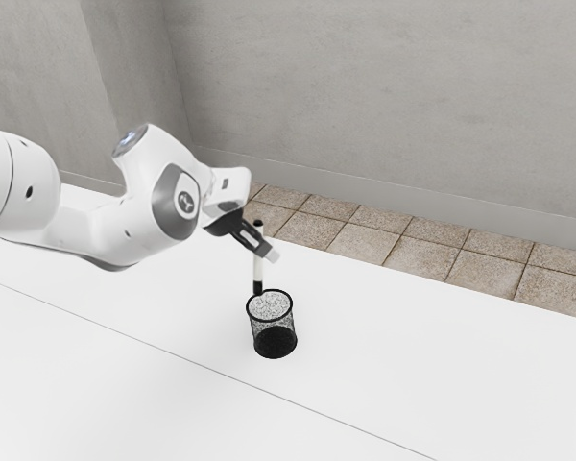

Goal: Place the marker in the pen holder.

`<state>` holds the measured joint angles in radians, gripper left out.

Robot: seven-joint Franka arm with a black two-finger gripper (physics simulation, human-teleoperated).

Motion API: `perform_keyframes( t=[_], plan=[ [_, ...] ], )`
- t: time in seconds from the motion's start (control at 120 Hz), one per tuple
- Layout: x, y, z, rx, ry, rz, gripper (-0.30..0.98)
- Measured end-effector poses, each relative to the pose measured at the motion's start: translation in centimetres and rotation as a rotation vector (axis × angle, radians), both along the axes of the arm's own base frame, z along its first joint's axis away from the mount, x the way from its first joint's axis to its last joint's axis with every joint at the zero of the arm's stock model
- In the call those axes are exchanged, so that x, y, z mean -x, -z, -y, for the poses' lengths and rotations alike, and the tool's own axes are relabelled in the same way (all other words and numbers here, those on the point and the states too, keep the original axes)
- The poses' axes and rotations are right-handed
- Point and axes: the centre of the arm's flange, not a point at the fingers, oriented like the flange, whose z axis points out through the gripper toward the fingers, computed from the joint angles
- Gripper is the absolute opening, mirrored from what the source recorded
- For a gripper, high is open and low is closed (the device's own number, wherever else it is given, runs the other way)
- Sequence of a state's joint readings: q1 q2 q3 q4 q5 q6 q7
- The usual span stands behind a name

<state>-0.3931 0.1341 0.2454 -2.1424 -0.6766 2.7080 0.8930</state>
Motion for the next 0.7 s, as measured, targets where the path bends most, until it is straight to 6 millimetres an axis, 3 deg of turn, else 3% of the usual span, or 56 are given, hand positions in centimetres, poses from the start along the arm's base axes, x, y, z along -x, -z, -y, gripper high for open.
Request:
perform_keyframes(
  t=[0.3, 0.483, 0.7],
  plan=[
    [0.2, 0.3, 1.9, -0.019, 0.059, 0.011, -0.04],
    [1.0, 1.7, 1.7, -0.031, 0.066, -0.009, -0.04],
    [1.0, 1.8, 1.7, -0.039, 0.071, -0.003, -0.04]
  ],
)
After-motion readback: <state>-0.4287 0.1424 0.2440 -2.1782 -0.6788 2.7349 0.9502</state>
